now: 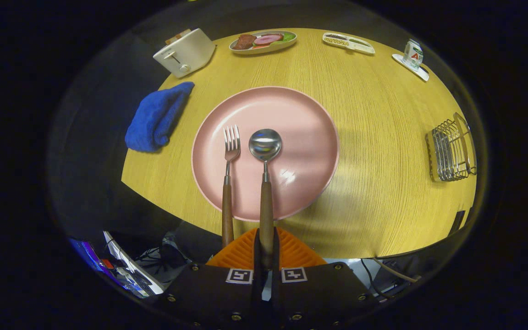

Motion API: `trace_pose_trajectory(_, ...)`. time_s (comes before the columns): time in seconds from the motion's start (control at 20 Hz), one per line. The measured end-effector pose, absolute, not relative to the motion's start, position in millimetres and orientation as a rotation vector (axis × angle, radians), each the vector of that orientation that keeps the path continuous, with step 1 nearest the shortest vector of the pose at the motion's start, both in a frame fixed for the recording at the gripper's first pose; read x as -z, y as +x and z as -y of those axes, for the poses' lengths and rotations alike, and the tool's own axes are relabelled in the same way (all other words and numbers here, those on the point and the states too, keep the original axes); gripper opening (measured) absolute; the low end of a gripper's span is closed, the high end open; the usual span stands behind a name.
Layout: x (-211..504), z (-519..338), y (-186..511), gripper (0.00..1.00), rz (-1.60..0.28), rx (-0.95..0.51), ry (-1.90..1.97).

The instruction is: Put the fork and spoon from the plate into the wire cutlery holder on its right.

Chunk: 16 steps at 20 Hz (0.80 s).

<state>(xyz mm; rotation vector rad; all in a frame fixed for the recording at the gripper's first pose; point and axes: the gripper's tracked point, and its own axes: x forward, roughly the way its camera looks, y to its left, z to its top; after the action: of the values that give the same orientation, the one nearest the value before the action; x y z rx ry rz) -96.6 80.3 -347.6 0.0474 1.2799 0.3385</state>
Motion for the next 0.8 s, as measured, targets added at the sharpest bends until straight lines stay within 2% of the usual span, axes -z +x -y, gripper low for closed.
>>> trace_pose_trajectory(0.4, 324, -84, -84, 0.08, -1.162, -0.36, 0.118)
trace_pose_trajectory(0.8, 286, -75, -61, 0.08, -1.015, -0.312, 0.195)
